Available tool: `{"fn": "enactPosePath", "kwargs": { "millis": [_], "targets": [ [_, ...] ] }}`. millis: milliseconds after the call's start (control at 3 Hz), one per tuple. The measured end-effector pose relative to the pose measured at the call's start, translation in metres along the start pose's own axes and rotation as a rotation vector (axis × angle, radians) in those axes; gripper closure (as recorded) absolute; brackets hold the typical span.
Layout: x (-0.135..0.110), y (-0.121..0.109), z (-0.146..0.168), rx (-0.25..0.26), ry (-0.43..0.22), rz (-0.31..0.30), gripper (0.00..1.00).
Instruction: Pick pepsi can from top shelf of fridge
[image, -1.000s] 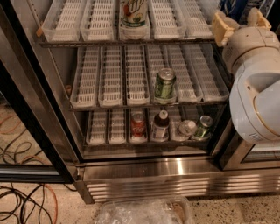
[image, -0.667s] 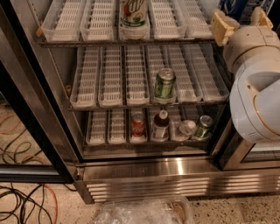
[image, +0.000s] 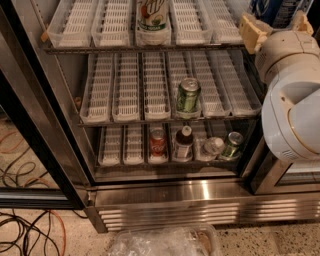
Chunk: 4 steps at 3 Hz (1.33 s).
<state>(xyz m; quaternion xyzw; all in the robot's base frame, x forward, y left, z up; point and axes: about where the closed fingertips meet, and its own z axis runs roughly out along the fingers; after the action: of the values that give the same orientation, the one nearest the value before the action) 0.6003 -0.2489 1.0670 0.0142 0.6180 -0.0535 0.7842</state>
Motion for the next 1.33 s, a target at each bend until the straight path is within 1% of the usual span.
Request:
{"fn": "enactPosePath", "kwargs": {
  "millis": [333, 1000, 1333],
  "targets": [
    [0.000, -0.014, 0.013, 0.034, -0.005, 0.019, 0.31],
    [-0.003, -0.015, 0.031, 0.036, 0.009, 0.037, 0.32],
    [0.008, -0.019, 0.051, 0.052, 0.034, 0.068, 0.30]
  ]
}}
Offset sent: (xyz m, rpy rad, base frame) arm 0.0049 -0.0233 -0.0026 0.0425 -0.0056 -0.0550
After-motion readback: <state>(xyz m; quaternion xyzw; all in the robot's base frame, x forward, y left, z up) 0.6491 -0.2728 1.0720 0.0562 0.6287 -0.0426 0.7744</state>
